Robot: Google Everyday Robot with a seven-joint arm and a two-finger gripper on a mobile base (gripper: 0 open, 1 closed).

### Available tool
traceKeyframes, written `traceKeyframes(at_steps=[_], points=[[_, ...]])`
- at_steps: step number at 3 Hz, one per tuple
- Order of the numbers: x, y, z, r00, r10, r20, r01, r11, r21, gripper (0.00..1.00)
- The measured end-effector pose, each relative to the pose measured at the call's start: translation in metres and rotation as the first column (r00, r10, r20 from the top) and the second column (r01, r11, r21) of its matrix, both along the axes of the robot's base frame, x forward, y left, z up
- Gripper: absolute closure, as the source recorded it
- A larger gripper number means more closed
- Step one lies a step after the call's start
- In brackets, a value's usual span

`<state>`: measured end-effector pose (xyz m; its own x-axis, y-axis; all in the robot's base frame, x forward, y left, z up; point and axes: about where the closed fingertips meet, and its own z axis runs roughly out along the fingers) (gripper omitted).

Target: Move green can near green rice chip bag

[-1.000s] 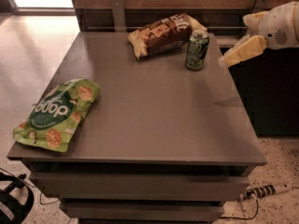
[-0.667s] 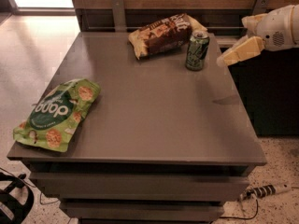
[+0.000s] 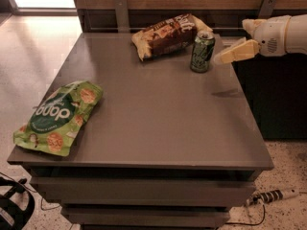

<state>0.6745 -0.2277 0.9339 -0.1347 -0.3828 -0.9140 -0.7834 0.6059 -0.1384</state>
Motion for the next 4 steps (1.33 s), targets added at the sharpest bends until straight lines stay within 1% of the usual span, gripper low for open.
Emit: traceKeyframes(at_steps=[1, 2, 3, 4], points=[[0.02, 0.006, -0.002, 0.9988, 0.008, 0.049, -0.011, 0.998, 0.066, 0.0], [0.035, 0.017, -0.006, 0.9961, 0.027, 0.084, -0.037, 0.992, 0.118, 0.0], [0.044, 0.031, -0.017, 0.9946, 0.051, 0.09, -0.065, 0.985, 0.159, 0.0], [0.05, 0.039, -0.028, 0.9943, 0.062, 0.086, -0.078, 0.977, 0.197, 0.0]])
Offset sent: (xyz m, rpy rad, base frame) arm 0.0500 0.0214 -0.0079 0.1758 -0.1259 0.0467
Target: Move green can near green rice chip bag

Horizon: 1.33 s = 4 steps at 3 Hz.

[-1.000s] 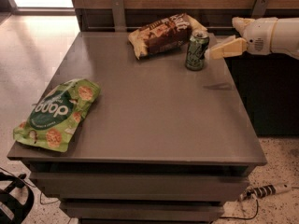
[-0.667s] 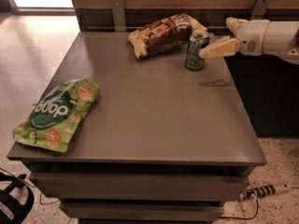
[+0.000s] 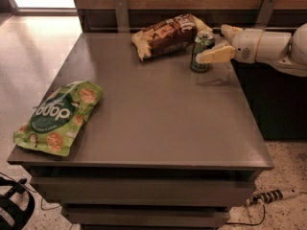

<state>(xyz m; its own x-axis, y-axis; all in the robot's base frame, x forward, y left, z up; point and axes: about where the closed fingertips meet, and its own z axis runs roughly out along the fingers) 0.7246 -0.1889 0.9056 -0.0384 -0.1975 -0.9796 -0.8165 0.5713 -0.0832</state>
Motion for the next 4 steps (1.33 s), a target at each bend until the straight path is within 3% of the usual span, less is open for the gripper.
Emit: traceKeyframes(at_steps=[1, 2, 4], points=[[0.004, 0.009, -0.007, 0.9998, 0.018, -0.001, -0.018, 0.999, 0.038, 0.0], [0.01, 0.023, -0.011, 0.9989, 0.046, 0.004, -0.047, 0.996, 0.073, 0.16], [0.011, 0.029, -0.011, 0.9985, 0.055, 0.002, -0.055, 0.996, 0.073, 0.61]])
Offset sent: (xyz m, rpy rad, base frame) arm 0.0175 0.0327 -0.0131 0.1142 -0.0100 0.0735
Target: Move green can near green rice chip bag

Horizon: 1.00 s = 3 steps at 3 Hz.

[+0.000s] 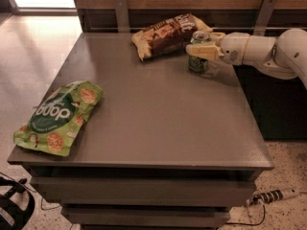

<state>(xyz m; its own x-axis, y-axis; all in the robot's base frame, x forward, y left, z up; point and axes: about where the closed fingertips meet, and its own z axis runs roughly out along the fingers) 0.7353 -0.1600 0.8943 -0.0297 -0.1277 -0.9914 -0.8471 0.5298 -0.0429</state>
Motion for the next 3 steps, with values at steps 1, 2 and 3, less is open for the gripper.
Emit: traceKeyframes(at_steps=[1, 2, 3], points=[[0.0003, 0.0032, -0.0004, 1.0, 0.005, -0.001, -0.005, 1.0, 0.001, 0.85], [0.0007, 0.0065, -0.0008, 1.0, 0.009, -0.002, -0.009, 1.0, 0.002, 1.0], [0.0004, 0.0066, -0.0006, 1.0, 0.01, -0.002, -0.01, 1.0, 0.002, 1.0]])
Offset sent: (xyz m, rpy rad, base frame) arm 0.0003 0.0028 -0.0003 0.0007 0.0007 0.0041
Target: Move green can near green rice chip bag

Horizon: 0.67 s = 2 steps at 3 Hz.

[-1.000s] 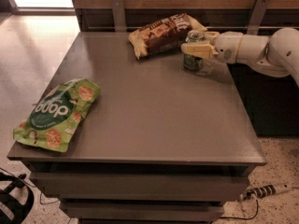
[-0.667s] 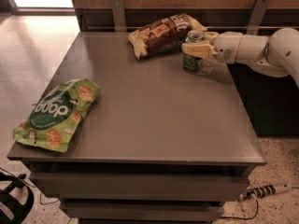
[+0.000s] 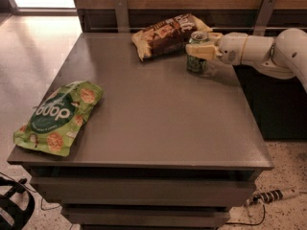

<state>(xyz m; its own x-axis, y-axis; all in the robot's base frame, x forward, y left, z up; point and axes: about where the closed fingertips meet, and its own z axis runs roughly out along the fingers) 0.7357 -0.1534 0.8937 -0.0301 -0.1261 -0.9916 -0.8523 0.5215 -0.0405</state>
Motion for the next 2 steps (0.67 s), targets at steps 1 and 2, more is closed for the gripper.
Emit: traceKeyframes(at_steps=[1, 2], points=[[-0.031, 0.01, 0.016, 0.9998, 0.017, -0.007, -0.017, 1.0, 0.023, 1.0], [-0.076, 0.03, 0.041, 0.9993, 0.036, 0.001, -0.036, 0.999, 0.032, 1.0]])
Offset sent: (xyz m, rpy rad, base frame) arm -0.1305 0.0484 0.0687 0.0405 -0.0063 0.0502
